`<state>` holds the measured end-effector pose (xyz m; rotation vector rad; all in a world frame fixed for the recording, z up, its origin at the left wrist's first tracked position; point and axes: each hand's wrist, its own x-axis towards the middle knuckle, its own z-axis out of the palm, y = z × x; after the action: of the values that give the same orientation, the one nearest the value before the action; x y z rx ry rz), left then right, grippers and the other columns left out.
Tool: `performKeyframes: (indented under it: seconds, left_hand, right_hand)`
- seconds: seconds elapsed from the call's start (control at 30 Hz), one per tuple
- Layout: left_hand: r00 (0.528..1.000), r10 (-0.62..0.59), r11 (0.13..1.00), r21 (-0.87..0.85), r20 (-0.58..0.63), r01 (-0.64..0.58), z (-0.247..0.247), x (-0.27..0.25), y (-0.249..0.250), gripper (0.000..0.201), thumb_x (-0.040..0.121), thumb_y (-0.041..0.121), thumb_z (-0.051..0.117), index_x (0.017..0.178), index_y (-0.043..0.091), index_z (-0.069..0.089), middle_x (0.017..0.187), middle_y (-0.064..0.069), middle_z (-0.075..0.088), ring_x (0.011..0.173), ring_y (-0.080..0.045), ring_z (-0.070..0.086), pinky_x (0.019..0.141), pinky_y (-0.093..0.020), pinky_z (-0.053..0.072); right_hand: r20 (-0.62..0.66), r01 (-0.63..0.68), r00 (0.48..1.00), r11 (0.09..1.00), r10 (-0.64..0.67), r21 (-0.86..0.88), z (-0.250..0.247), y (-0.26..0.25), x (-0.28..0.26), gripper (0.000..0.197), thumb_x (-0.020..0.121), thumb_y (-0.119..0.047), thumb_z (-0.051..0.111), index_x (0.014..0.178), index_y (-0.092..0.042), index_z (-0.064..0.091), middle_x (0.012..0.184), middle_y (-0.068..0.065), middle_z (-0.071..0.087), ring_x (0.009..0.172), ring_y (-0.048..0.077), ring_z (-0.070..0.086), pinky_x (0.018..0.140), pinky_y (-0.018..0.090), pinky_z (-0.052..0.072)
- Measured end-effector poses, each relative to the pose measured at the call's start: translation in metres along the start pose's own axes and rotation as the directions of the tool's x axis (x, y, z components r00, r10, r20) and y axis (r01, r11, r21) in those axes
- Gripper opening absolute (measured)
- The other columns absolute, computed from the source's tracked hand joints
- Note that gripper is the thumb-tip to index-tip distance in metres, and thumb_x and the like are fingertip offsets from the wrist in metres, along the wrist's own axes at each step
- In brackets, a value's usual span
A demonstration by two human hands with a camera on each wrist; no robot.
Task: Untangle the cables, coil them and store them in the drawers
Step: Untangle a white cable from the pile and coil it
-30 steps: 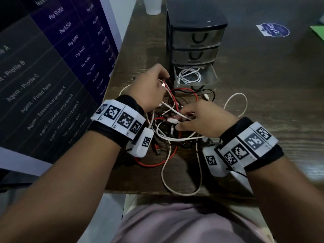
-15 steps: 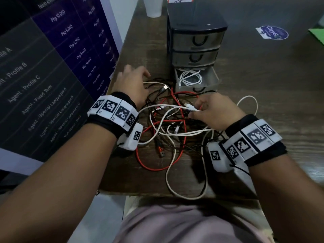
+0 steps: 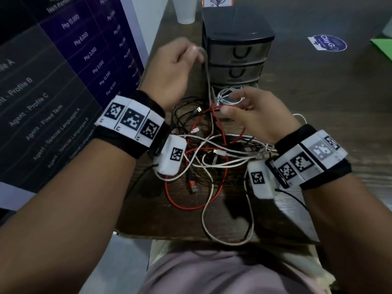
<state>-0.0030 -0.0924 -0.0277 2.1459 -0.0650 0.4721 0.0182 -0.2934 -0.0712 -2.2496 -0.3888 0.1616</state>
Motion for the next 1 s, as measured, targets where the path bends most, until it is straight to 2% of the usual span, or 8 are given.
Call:
performKeyframes:
  seconds: [0.2,0.3,0.4,0.5,0.63,0.8,0.87,1.0]
  left_hand:
    - [0.966,0.258,0.926,-0.276,-0.033,-0.257,-0.004,-0.011,0.039,0.024,0.107,0.015,0.031,0.102,0.010,0.054,0.059,0.019,0.050,0.048,-0.004,0.035,0.043,-0.025,0.028]
    - [0.960,0.279,0.911,-0.312,-0.016,-0.270,-0.004,-0.012,0.043,0.025,0.107,0.016,0.031,0.102,0.014,0.055,0.061,0.014,0.045,0.049,-0.010,0.033,0.042,-0.032,0.025]
    - [0.956,0.283,0.916,-0.319,0.079,-0.245,-0.003,-0.016,0.046,0.022,0.107,0.013,0.035,0.100,0.012,0.056,0.063,0.023,0.055,0.050,0.000,0.038,0.046,-0.015,0.029]
    - [0.965,0.201,0.960,-0.229,0.168,-0.160,0.000,-0.018,0.042,0.007,0.099,0.013,0.055,0.102,0.009,0.060,0.070,0.021,0.057,0.056,0.006,0.047,0.054,-0.007,0.037]
    - [0.969,-0.126,0.987,0.130,0.213,0.100,0.013,-0.016,0.011,0.021,0.086,0.018,0.072,0.102,0.017,0.059,0.074,0.009,0.054,0.055,-0.001,0.049,0.053,-0.016,0.041]
    - [0.916,-0.311,0.903,0.380,0.255,0.201,0.032,-0.018,-0.020,0.020,0.087,0.025,0.071,0.101,0.020,0.058,0.088,0.006,0.060,0.081,-0.016,0.058,0.071,-0.030,0.047]
    - [0.895,-0.345,0.895,0.385,0.283,0.224,0.039,-0.018,-0.028,0.010,0.090,0.030,0.066,0.094,0.020,0.066,0.092,0.001,0.068,0.088,-0.020,0.062,0.082,-0.033,0.052]
    - [0.895,-0.335,0.937,0.202,0.293,0.285,0.046,-0.017,-0.030,0.024,0.098,0.024,0.055,0.077,0.020,0.065,0.068,0.002,0.061,0.064,-0.015,0.056,0.065,-0.029,0.048]
  right_hand:
    - [0.048,0.022,0.999,0.999,-0.021,-0.039,0.005,-0.003,0.018,0.059,0.086,-0.054,0.067,0.138,-0.032,0.050,0.090,-0.004,0.071,0.071,0.009,0.064,0.075,0.029,0.052]
    - [0.075,0.075,0.994,0.997,-0.074,-0.013,0.008,-0.006,0.022,0.046,0.089,-0.050,0.065,0.131,-0.035,0.055,0.084,0.002,0.072,0.060,0.009,0.064,0.062,0.029,0.054]
    - [0.002,0.111,0.994,0.993,-0.111,0.046,0.010,-0.012,0.027,0.017,0.096,-0.037,0.060,0.102,-0.026,0.071,0.077,-0.002,0.071,0.054,0.007,0.062,0.053,0.025,0.049]
    - [-0.135,0.106,0.987,0.982,-0.085,0.153,0.005,-0.014,0.037,0.025,0.098,-0.029,0.058,0.078,-0.019,0.069,0.069,-0.001,0.069,0.061,0.016,0.068,0.054,0.031,0.052]
    - [-0.272,0.228,0.952,0.916,-0.139,0.330,-0.008,-0.021,0.041,0.025,0.101,-0.020,0.051,0.079,-0.022,0.063,0.071,0.000,0.066,0.070,0.019,0.072,0.068,0.036,0.061]
    - [-0.363,0.517,0.856,0.627,-0.369,0.583,-0.014,-0.041,0.029,0.017,0.101,-0.001,0.042,0.094,-0.010,0.053,0.092,0.013,0.057,0.096,0.027,0.064,0.085,0.027,0.054]
    - [-0.399,0.608,0.791,0.520,-0.464,0.600,-0.017,-0.049,0.026,0.015,0.099,0.003,0.045,0.096,-0.009,0.053,0.103,0.019,0.056,0.107,0.034,0.061,0.093,0.035,0.052]
    - [-0.426,0.660,0.740,0.436,-0.521,0.613,-0.025,-0.063,0.014,0.024,0.084,0.012,0.052,0.087,-0.008,0.062,0.100,0.021,0.062,0.103,0.040,0.065,0.094,0.049,0.052]
